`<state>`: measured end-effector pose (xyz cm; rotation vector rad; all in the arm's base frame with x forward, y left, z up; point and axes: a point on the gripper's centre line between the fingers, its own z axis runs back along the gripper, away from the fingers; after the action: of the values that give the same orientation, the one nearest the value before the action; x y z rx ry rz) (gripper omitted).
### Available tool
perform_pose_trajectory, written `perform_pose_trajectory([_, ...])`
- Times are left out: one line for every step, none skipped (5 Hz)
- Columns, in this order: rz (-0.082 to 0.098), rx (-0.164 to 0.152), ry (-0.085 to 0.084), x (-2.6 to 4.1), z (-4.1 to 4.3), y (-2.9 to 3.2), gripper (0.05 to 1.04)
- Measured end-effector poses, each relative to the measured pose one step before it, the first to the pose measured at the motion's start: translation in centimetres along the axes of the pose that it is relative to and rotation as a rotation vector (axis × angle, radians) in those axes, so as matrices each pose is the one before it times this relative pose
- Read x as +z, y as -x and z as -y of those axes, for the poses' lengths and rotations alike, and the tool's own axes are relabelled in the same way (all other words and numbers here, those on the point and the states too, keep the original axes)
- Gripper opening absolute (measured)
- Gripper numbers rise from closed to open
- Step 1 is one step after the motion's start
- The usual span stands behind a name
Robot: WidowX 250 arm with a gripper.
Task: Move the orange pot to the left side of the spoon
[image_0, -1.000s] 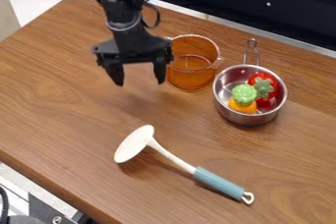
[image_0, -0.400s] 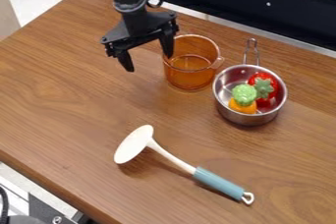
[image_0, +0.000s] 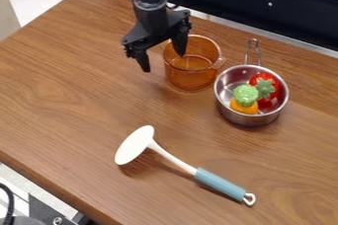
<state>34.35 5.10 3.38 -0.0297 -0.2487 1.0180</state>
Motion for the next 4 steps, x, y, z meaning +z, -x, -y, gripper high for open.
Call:
perform_pose_trajectory([0.0009,0.0002,-0.0272,-0.573,0.486,0.239,0.968])
perform_pose_trajectory([-0.0237,0.0068,-0.0506,-0.943,-0.031,0.279,0.723])
perform_pose_trajectory([0.0134,-0.0094,0.0132,-0.210,0.170,-0.280,0.422])
perform_pose_trajectory([0.0079,0.0046,0.0011,-0.414,-0.547,-0.148,0.200])
